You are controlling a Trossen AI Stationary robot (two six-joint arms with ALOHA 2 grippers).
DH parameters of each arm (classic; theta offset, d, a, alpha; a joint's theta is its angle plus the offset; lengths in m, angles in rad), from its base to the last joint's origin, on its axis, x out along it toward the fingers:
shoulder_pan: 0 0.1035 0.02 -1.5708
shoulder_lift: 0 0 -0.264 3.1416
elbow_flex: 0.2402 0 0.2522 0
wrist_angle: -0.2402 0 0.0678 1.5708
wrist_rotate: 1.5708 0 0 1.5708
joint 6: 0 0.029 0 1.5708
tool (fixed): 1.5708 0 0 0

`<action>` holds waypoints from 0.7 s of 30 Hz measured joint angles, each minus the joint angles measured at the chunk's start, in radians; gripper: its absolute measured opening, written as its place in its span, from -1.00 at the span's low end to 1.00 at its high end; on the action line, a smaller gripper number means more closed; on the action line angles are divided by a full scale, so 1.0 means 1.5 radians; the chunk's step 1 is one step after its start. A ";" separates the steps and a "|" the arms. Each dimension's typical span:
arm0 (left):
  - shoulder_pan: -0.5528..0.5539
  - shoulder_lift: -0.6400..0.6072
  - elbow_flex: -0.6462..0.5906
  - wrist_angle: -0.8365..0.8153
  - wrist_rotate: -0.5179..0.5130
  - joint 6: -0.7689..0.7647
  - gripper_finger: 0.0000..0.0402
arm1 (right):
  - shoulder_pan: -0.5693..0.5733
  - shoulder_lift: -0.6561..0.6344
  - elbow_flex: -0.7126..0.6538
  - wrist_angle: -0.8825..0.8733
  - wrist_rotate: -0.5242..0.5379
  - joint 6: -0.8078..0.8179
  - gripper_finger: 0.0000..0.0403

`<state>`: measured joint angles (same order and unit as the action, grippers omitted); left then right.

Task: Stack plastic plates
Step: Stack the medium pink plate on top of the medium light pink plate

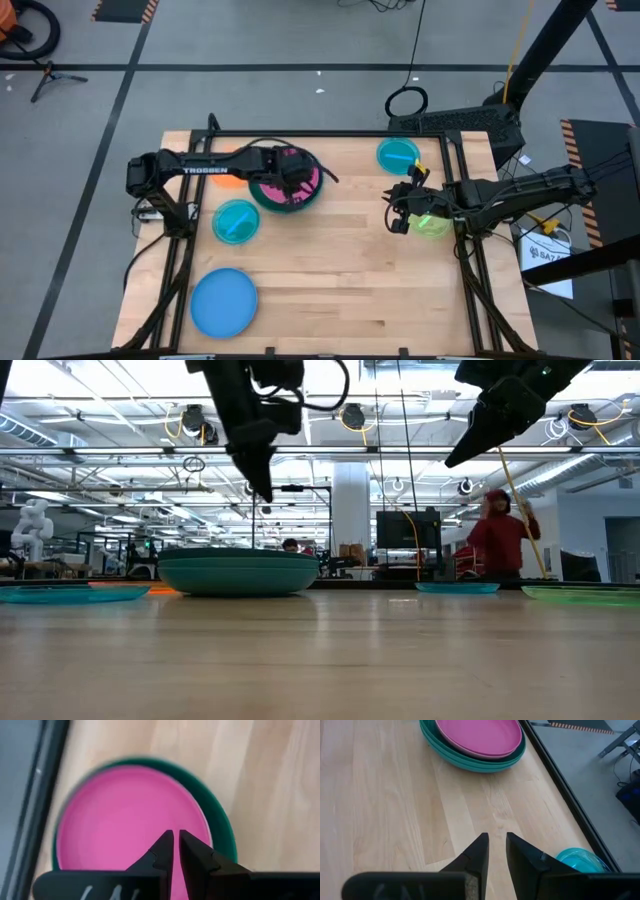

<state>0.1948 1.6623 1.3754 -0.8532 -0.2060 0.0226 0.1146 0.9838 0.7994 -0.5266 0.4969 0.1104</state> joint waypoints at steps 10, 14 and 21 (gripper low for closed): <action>0.066 0.000 -0.019 0.104 -0.006 0.022 -0.81 | 0.000 0.000 0.000 -0.001 0.000 0.001 -0.71; 0.098 0.000 -0.049 0.120 -0.006 0.020 -0.81 | 0.000 0.000 0.000 -0.001 0.000 0.001 -0.71; 0.138 0.000 -0.109 0.145 -0.008 -0.019 -0.81 | 0.000 0.000 0.000 -0.001 0.000 -0.005 -0.71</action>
<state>0.4020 1.6623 1.2125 -0.6352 -0.2176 -0.0060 0.1146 0.9836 0.7994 -0.5278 0.4969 0.1036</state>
